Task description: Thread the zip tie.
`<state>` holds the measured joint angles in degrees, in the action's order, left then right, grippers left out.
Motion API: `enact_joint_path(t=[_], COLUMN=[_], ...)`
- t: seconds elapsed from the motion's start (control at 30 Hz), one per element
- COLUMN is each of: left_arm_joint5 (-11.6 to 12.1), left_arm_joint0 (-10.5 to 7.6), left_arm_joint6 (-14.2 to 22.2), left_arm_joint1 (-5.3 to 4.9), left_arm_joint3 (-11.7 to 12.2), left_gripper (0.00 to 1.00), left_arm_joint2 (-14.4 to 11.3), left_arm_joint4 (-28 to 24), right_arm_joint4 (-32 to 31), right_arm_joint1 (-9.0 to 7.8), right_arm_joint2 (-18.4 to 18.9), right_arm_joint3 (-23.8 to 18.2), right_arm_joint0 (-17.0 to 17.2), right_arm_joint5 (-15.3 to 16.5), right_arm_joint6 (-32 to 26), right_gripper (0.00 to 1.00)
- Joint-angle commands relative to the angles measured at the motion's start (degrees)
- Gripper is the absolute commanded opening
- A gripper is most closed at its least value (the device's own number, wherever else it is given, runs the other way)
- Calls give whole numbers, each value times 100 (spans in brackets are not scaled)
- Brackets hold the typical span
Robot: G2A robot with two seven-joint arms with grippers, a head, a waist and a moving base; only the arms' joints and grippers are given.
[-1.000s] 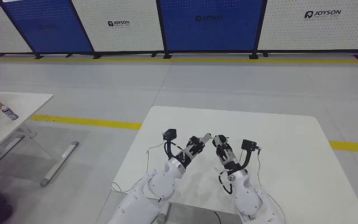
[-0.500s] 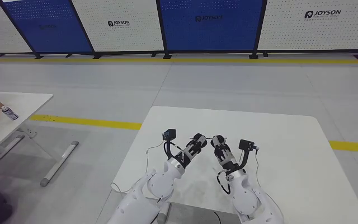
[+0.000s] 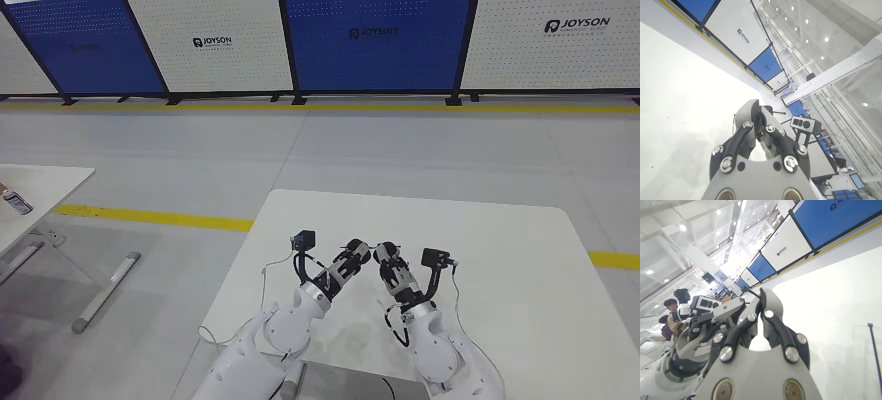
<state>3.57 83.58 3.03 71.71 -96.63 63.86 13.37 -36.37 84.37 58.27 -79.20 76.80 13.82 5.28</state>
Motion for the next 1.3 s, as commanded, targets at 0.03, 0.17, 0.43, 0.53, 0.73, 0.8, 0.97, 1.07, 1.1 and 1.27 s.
enact_joint_path(t=[0.03,0.17,0.43,0.53,0.73,0.8,0.97,1.07,1.1,1.27], left_arm_joint5=[-15,-43,-80,-99,-110,-114,-116,-118,-119,-126], left_arm_joint0=[-8,-15,-29,-36,-43,-44,-53,-60,-62,-65], left_arm_joint6=[0,-12,-25,-21,-18,-20,-57,-72,-76,-103], left_arm_joint1=[2,5,12,15,18,19,24,27,27,33], left_arm_joint3=[17,21,2,0,-1,-2,12,25,30,50], left_gripper=[0,0,0,0,0,0,0,0,0,0], left_arm_joint2=[-2,-5,-4,-18,-23,-22,-27,-21,-20,-23], left_arm_joint4=[5,9,-4,5,14,19,33,26,24,26], right_arm_joint4=[65,76,177,180,168,166,165,163,165,174], right_arm_joint1=[-9,-16,-17,-16,-16,-16,-15,-14,-14,-14], right_arm_joint2=[10,36,89,94,102,100,102,103,104,111], right_arm_joint3=[-15,-33,-58,-65,-91,-97,-111,-117,-118,-114], right_arm_joint0=[11,26,45,49,51,52,57,64,66,73], right_arm_joint5=[190,222,160,151,139,139,124,108,106,116], right_arm_joint6=[-79,-120,-113,-99,-96,-109,-106,-98,-98,-98], right_gripper=[0,0,0,4,13,11,14,23,25,36])
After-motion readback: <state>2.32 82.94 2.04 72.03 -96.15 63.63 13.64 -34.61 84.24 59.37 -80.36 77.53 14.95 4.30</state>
